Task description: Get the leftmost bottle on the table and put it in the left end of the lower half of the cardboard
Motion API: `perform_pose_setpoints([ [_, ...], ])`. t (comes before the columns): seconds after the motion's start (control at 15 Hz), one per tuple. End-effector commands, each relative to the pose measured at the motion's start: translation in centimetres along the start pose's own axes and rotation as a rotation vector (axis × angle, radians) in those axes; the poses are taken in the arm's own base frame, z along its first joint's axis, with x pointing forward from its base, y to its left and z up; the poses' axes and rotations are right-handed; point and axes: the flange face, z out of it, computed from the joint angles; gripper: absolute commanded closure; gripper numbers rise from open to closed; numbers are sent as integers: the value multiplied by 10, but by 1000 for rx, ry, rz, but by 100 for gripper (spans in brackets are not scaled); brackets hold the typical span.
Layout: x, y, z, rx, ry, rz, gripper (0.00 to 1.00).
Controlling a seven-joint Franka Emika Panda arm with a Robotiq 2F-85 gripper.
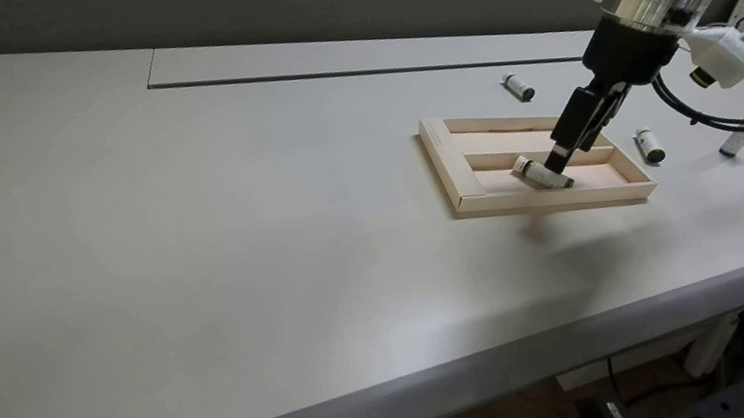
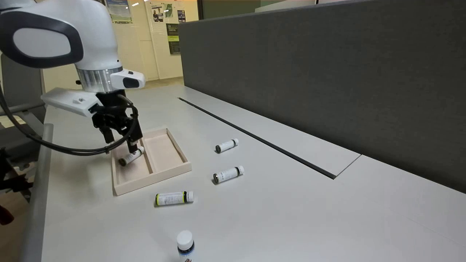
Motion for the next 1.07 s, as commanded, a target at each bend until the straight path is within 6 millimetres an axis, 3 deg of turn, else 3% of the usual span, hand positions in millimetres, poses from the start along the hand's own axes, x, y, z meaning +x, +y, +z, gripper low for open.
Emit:
perform_pose_setpoints([
  [0.0,-4,26,-12,11,2,33,25],
  [0.13,-7,38,-13,5,16,52,30],
  [0.33,-8,48,-13,6,24,74,55],
  [0.73,1,38,-5,-8,38,61,95],
  [1.0,3,34,9,-20,22,49,100],
])
